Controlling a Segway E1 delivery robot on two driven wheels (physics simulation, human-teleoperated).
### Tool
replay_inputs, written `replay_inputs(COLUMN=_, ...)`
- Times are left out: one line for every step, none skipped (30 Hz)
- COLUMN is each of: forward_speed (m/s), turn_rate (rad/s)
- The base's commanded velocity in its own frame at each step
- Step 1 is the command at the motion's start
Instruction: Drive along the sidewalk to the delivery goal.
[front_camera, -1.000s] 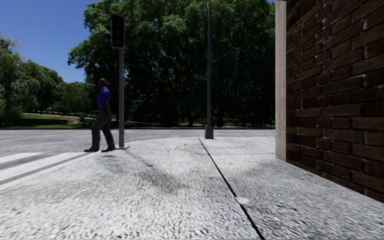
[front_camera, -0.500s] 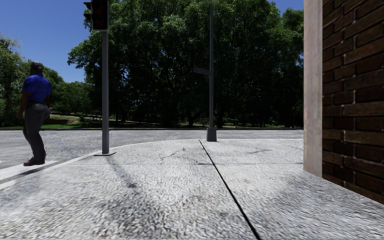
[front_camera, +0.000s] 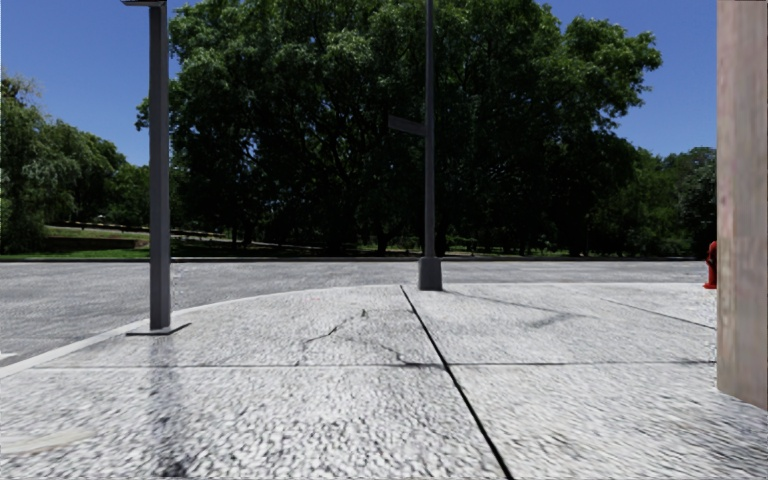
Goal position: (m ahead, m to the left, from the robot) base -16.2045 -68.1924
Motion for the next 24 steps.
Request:
replay_inputs(forward_speed=2.0, turn_rate=-0.35)
replay_inputs(forward_speed=2.0, turn_rate=-0.38)
replay_inputs(forward_speed=2.0, turn_rate=-0.39)
replay_inputs(forward_speed=2.0, turn_rate=-0.39)
replay_inputs(forward_speed=2.0, turn_rate=-0.39)
replay_inputs(forward_speed=2.0, turn_rate=-0.39)
replay_inputs(forward_speed=2.0, turn_rate=-0.45)
replay_inputs(forward_speed=2.0, turn_rate=-0.51)
replay_inputs(forward_speed=2.0, turn_rate=-0.51)
replay_inputs(forward_speed=2.0, turn_rate=-0.53)
replay_inputs(forward_speed=2.0, turn_rate=-0.54)
replay_inputs(forward_speed=2.0, turn_rate=-0.54)
replay_inputs(forward_speed=2.0, turn_rate=-0.54)
replay_inputs(forward_speed=2.0, turn_rate=-0.54)
replay_inputs(forward_speed=2.0, turn_rate=-0.54)
replay_inputs(forward_speed=2.0, turn_rate=-0.54)
replay_inputs(forward_speed=2.0, turn_rate=-0.54)
replay_inputs(forward_speed=2.0, turn_rate=-0.54)
replay_inputs(forward_speed=2.0, turn_rate=-0.54)
replay_inputs(forward_speed=2.0, turn_rate=-0.54)
replay_inputs(forward_speed=2.0, turn_rate=-0.54)
replay_inputs(forward_speed=2.0, turn_rate=-0.54)
replay_inputs(forward_speed=2.0, turn_rate=-0.54)
replay_inputs(forward_speed=2.0, turn_rate=-0.54)
